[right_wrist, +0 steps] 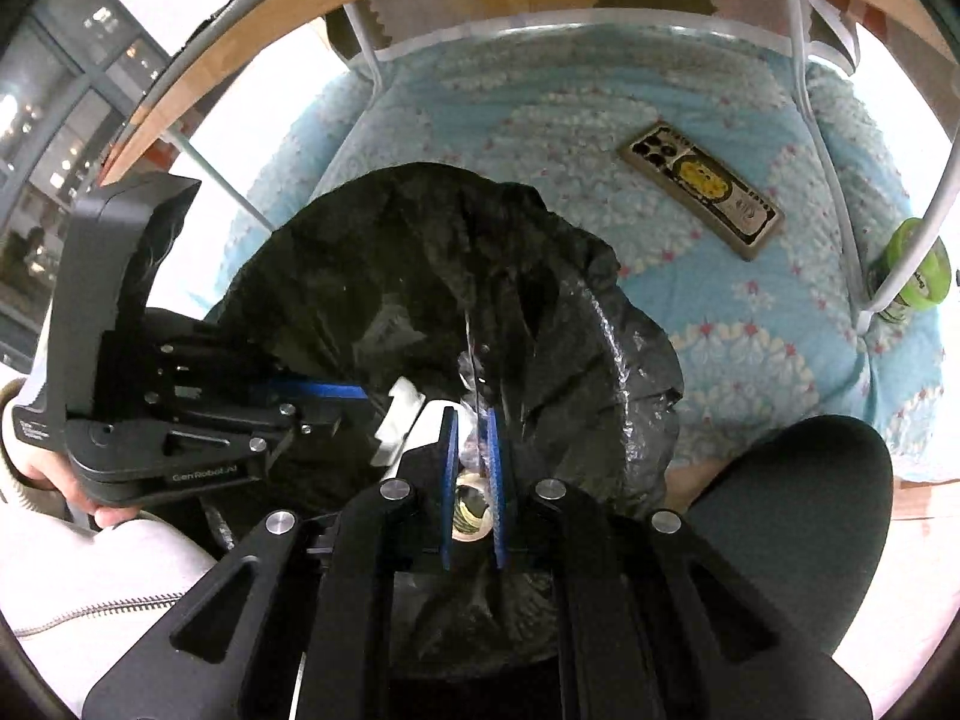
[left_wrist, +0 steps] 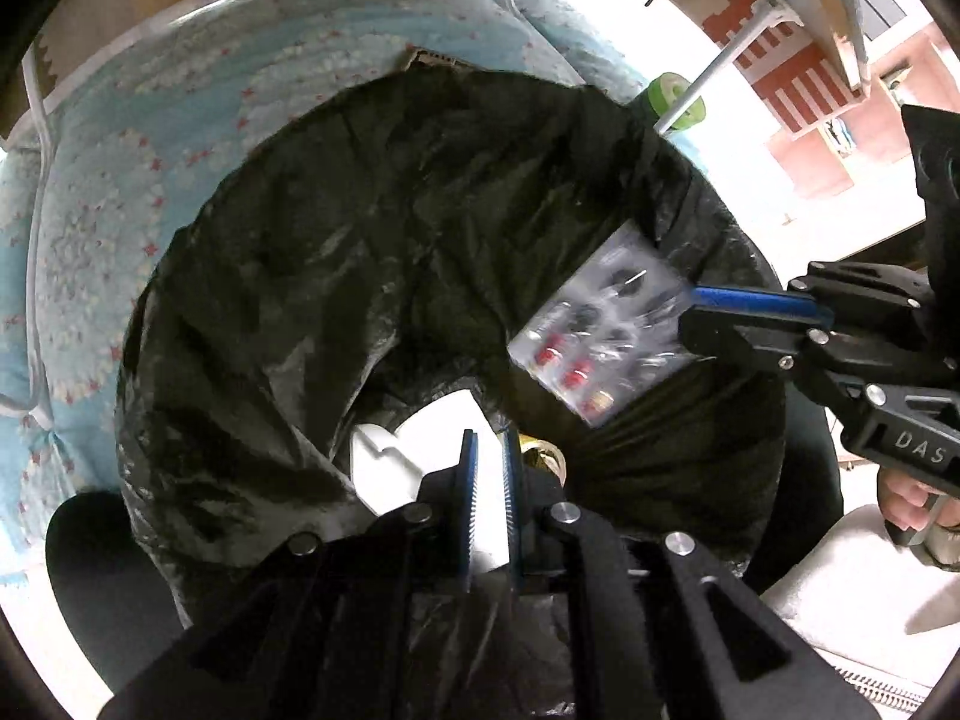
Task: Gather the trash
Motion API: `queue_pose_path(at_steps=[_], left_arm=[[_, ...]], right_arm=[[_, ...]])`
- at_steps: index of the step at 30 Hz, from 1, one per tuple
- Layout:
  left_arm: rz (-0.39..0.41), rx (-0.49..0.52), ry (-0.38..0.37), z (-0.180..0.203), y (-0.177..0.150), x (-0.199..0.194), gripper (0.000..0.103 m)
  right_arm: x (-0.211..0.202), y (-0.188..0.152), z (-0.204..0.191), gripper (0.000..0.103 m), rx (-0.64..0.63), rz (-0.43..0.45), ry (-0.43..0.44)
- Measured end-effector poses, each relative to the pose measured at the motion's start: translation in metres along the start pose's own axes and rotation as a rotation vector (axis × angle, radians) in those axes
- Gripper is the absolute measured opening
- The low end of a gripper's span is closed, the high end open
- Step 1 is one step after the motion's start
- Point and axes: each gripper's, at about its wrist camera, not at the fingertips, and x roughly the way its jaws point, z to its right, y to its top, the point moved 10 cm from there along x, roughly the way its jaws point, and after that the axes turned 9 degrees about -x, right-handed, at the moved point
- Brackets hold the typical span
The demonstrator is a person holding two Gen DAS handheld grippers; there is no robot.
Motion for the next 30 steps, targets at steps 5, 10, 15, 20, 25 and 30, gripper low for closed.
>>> queue_pose_path(at_steps=[5, 10, 15, 20, 25, 30], left_arm=[[0.033, 0.014, 0.026, 0.003, 0.002, -0.011, 0.038], [0.097, 0.047, 0.032, 0.011, 0.006, -0.034, 0.052], [0.149, 0.084, 0.03, 0.022, 0.01, -0.058, 0.052], [0.207, 0.107, 0.029, 0.03, 0.015, -0.084, 0.052], [0.258, 0.121, 0.048, 0.033, 0.022, -0.106, 0.052], [0.308, 0.14, 0.043, 0.039, 0.028, -0.13, 0.052]], right_arm=[[-0.006, 0.003, -0.002, 0.028, -0.008, 0.019, -0.005], [-0.012, 0.007, -0.005, 0.028, -0.017, 0.034, -0.008], [-0.023, 0.011, -0.007, 0.028, -0.03, 0.057, -0.013], [-0.037, 0.019, -0.011, 0.028, -0.047, 0.086, -0.02], [-0.054, 0.026, -0.016, 0.028, -0.065, 0.121, -0.017], [-0.071, 0.037, -0.023, 0.031, -0.086, 0.156, -0.014]])
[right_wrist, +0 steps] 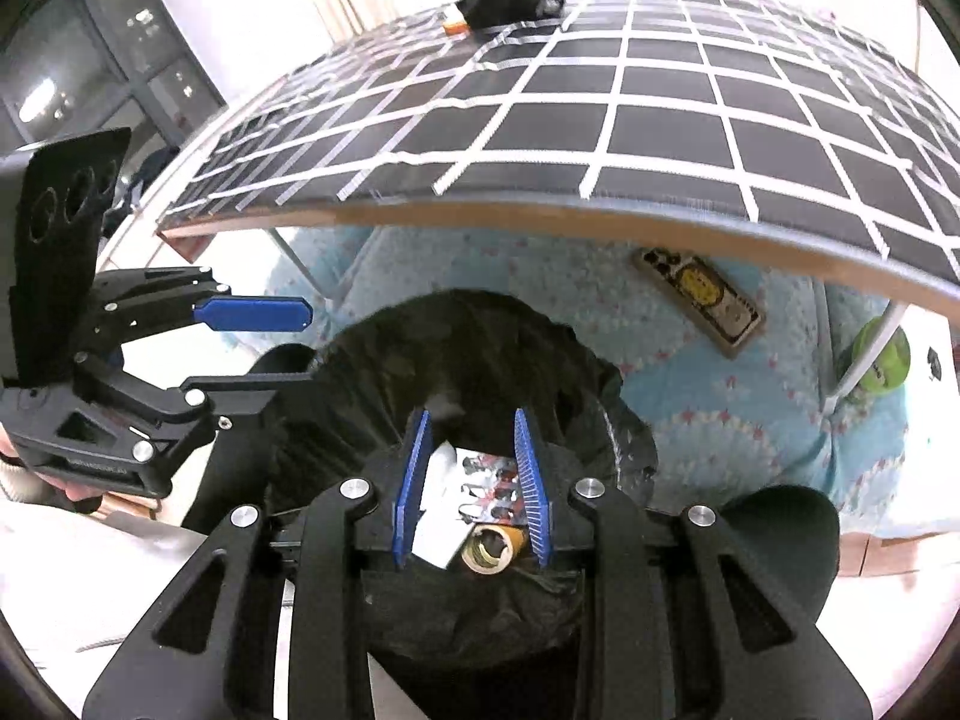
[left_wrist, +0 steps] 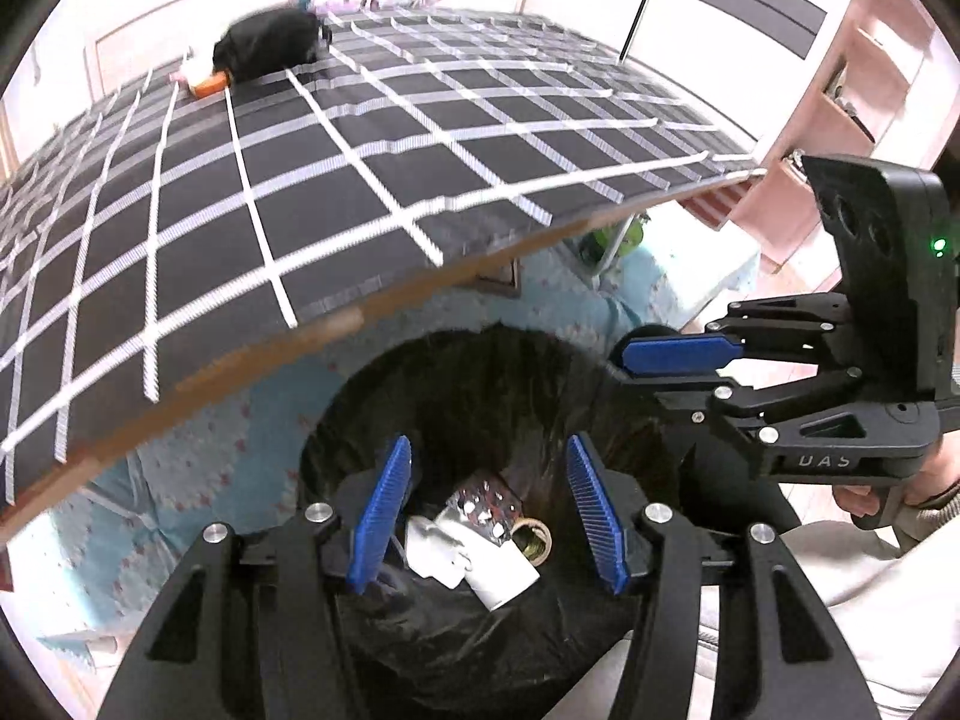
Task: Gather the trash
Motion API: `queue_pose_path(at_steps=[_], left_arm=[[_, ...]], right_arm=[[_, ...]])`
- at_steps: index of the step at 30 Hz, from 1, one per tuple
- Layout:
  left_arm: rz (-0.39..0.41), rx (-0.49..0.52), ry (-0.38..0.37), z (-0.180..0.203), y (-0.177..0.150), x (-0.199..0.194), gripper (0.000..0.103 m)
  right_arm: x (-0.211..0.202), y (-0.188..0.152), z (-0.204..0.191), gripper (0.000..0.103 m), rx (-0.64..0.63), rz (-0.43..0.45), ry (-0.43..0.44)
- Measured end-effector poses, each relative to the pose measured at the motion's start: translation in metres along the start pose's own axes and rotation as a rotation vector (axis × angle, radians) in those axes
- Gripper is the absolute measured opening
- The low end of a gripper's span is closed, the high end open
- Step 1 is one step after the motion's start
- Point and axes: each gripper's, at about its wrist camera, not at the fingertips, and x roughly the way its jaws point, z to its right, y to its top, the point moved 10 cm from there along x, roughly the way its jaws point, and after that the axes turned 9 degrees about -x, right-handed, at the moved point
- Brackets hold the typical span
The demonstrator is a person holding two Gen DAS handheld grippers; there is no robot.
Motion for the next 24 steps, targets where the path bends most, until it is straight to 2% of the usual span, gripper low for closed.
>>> queue_pose_path(at_steps=[6, 17, 24], left_arm=[[0.053, -0.021, -0.004, -0.002, 0.017, -0.023, 0.052], [0.144, 0.006, 0.002, 0.001, 0.046, -0.054, 0.052], [0.204, 0.002, 0.034, -0.017, 0.07, -0.073, 0.052]], right_arm=[[-0.014, 0.012, -0.006, 0.031, -0.027, 0.028, 0.005], [-0.036, 0.037, -0.008, 0.031, -0.074, 0.08, 0.011], [-0.058, 0.072, -0.006, 0.033, -0.132, 0.139, -0.011]])
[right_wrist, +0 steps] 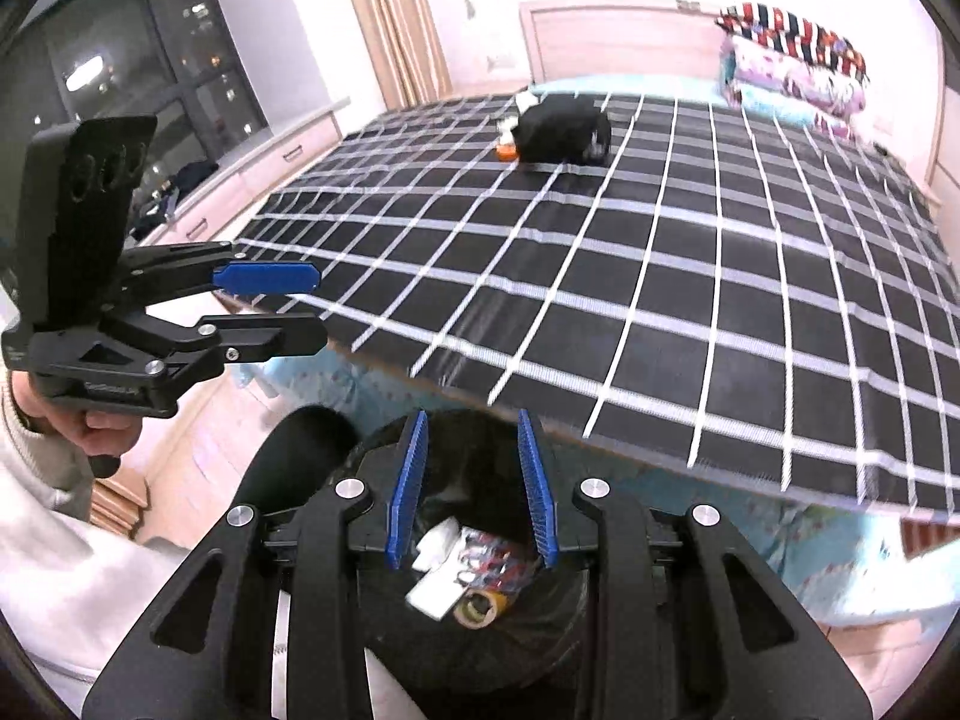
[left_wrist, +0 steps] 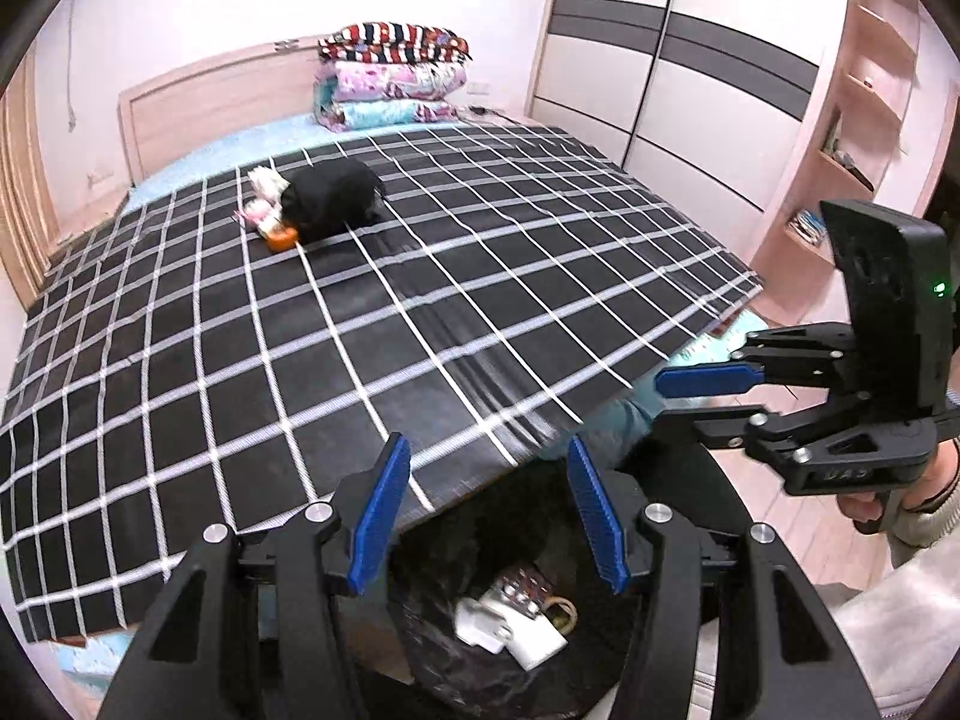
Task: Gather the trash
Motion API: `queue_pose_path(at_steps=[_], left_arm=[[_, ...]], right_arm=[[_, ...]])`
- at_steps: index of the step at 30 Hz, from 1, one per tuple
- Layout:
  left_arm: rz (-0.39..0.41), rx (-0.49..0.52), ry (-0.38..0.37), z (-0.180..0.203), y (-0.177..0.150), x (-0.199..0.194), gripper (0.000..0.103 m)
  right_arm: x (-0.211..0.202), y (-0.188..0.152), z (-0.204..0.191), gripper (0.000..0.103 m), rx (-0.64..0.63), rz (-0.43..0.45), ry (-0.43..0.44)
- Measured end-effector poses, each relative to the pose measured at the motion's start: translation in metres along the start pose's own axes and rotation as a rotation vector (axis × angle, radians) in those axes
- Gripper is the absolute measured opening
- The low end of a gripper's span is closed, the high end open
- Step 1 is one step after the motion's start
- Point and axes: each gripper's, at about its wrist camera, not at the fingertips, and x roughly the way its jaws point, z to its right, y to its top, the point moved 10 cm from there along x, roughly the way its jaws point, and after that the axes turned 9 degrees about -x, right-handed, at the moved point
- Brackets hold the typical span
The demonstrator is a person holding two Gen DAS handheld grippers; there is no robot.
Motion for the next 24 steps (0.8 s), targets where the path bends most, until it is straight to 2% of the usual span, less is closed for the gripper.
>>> queue_pose_path(at_steps=[10, 15, 17, 20, 24], left_arm=[[0.052, -0.022, 0.064, -0.041, 0.042, 0.002, 0.052], [0.061, -0.027, 0.089, -0.061, 0.062, 0.01, 0.052], [0.065, -0.023, 0.101, -0.068, 0.07, 0.015, 0.052], [0.068, -0.031, 0.108, -0.08, 0.081, 0.022, 0.052], [0.071, -0.048, 0.12, -0.097, 0.095, 0.033, 0.052]], right_arm=[[0.0, 0.048, 0.019, 0.046, -0.054, 0.044, -0.04], [0.006, 0.071, 0.03, 0.048, -0.073, 0.057, -0.055], [0.011, 0.082, 0.034, 0.049, -0.08, 0.058, -0.061], [0.02, 0.096, 0.04, 0.057, -0.088, 0.06, -0.068], [0.036, 0.117, 0.047, 0.058, -0.092, 0.06, -0.071]])
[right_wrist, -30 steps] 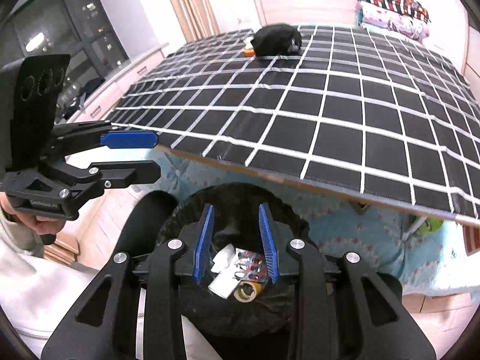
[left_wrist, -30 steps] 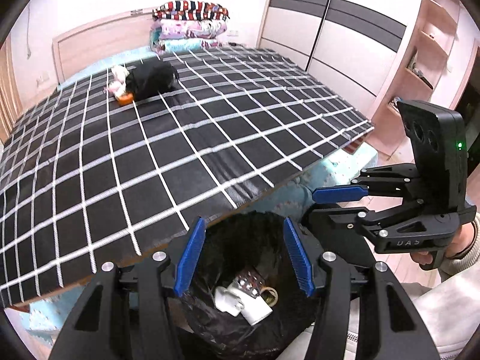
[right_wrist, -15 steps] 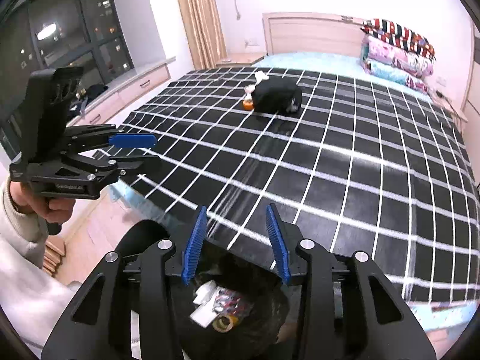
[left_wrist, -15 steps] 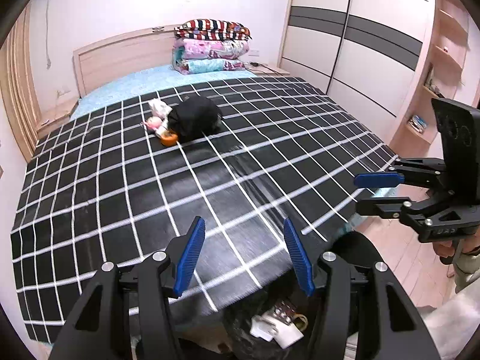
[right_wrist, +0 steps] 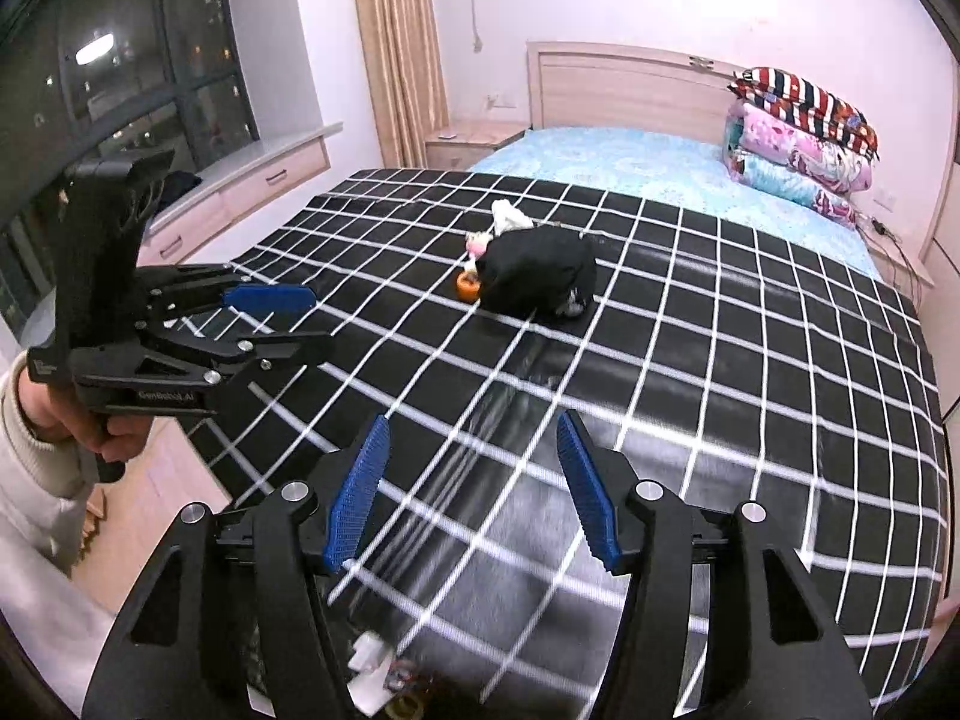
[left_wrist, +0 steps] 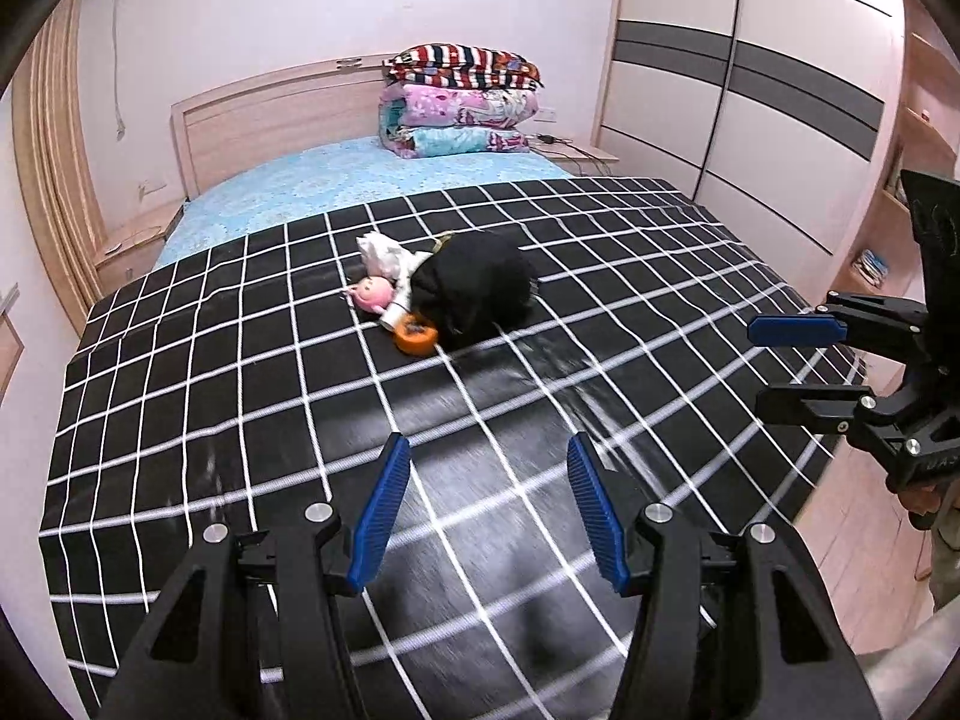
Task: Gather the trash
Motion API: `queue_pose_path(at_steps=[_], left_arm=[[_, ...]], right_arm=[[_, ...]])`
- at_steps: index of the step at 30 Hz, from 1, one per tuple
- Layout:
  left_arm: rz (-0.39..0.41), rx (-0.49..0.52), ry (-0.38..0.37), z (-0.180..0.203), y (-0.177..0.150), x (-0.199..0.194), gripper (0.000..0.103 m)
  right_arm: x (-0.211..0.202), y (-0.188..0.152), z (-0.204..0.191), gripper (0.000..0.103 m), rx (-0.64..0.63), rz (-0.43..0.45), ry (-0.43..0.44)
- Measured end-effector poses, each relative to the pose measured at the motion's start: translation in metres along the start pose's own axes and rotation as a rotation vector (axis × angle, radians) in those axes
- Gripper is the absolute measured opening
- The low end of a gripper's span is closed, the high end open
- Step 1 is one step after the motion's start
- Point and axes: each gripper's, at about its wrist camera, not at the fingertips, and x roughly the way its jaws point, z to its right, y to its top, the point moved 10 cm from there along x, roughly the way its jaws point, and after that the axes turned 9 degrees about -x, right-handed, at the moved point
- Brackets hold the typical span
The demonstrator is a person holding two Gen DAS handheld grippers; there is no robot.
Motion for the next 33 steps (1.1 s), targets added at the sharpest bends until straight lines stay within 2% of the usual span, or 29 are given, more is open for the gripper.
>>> queue_pose_path(at_steps=[19, 23, 33], left_arm=[[-0.044, 0.006, 0.026, -0.035, 0.044, 0.081, 0.052], [-0.066, -0.014, 0.012, -0.037, 0.044, 0.094, 0.052], [-0.067, -0.001, 0.043, -0.042, 0.05, 0.115, 0.052]], right_arm=[[0.085, 0.063, 0.04, 0.062, 0.023, -0.032, -0.014], [0.103, 0.066, 0.046, 0.063, 0.019, -0.063, -0.018], [0.137, 0.065, 0.063, 0.062, 0.051, -0.087, -0.035]])
